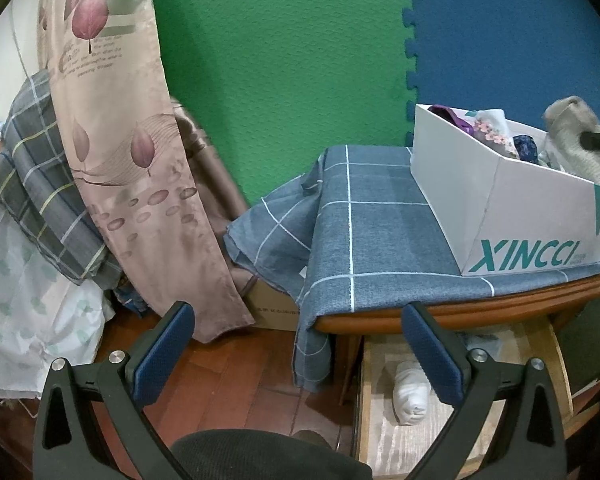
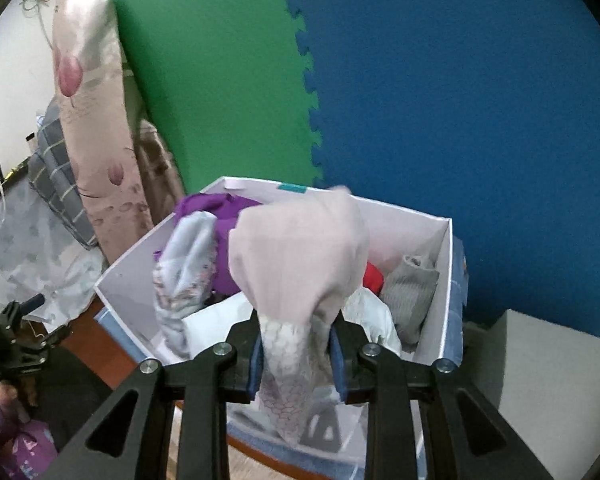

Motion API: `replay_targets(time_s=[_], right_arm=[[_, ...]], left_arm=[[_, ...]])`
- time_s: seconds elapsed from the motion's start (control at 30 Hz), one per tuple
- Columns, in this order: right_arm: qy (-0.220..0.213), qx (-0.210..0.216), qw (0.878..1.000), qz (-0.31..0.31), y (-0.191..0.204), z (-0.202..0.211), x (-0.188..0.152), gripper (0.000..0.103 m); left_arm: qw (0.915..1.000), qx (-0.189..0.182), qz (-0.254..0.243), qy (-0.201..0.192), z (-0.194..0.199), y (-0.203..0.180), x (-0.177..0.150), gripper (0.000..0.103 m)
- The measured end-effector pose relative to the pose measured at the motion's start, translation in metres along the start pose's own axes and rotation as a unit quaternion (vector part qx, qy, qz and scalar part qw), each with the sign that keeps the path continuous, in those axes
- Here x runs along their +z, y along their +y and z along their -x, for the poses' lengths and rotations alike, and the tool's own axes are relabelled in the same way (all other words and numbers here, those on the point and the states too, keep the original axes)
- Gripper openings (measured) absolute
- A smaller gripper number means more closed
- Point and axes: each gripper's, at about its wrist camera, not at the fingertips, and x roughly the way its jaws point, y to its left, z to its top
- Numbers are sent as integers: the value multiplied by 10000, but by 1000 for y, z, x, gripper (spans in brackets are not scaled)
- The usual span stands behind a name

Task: Take underwear out of drawer
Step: 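Carry the grey patterned cloth into the white box and open the right gripper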

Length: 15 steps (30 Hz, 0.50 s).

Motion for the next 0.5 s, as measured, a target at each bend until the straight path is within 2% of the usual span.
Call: replay_targets(time_s=[0.27,0.5], right_arm=[[338,-177,9990,249,11,-31,-12,27],[485,-237,9982,249,9,-34,-16,27]], left_arm=[[10000,9,6,-1,1,-1,-1,102],[10000,15,1,2,1,-1,-1,102]])
